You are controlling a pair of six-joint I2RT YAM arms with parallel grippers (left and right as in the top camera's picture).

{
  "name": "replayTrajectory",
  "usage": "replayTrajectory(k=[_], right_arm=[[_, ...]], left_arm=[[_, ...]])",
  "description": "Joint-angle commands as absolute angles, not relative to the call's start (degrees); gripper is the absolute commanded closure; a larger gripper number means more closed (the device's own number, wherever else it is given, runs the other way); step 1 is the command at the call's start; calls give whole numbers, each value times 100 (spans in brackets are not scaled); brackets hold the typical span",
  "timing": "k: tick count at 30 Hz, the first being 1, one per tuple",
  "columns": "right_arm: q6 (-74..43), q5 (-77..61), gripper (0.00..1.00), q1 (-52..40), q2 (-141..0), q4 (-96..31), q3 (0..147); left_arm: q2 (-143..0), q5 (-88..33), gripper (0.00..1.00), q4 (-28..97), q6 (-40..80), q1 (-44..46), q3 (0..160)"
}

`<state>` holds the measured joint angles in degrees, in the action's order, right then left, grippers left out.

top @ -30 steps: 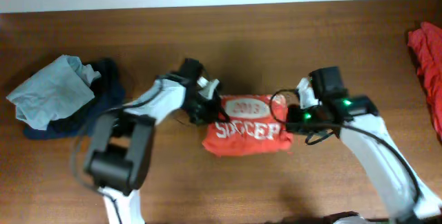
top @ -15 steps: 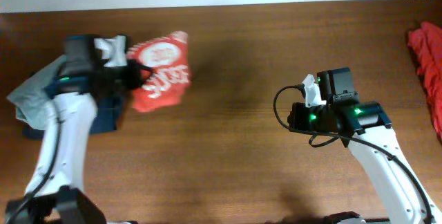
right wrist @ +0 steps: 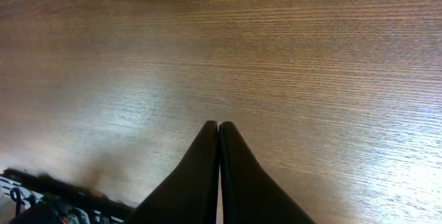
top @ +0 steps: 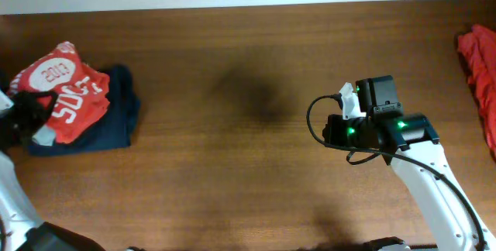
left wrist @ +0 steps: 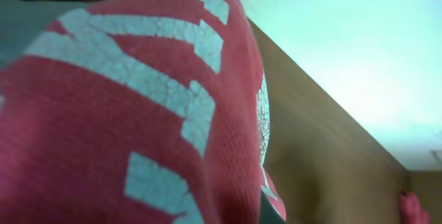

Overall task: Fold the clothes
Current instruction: 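Lift the folded shirt with the left gripper and carry it left, then lower the shirt onto the navy clothes pile and release the left gripper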

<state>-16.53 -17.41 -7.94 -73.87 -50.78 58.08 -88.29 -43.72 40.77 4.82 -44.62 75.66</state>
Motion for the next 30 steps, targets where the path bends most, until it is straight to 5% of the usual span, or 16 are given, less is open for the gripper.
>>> replayTrajectory(k=[1, 9, 14, 30], right_arm=[[-1699, -1669, 94, -775, -7343, -5054, 5896], [-1697, -1669, 94, -775, -7343, -5103, 5896], [-1697, -1669, 94, -775, -7343, -5137, 5896], [-1697, -1667, 89, -775, -7345, -5129, 5896]], left_arm=[[-9262, -4359, 99, 3806, 119, -4598, 7719], [-10123, -3894, 95, 3037, 213, -4665, 7719], [-10149, -3463, 41, 3048, 622, -5011, 7749], [-8969, -4672, 41, 3454, 1096, -5769, 8182]])
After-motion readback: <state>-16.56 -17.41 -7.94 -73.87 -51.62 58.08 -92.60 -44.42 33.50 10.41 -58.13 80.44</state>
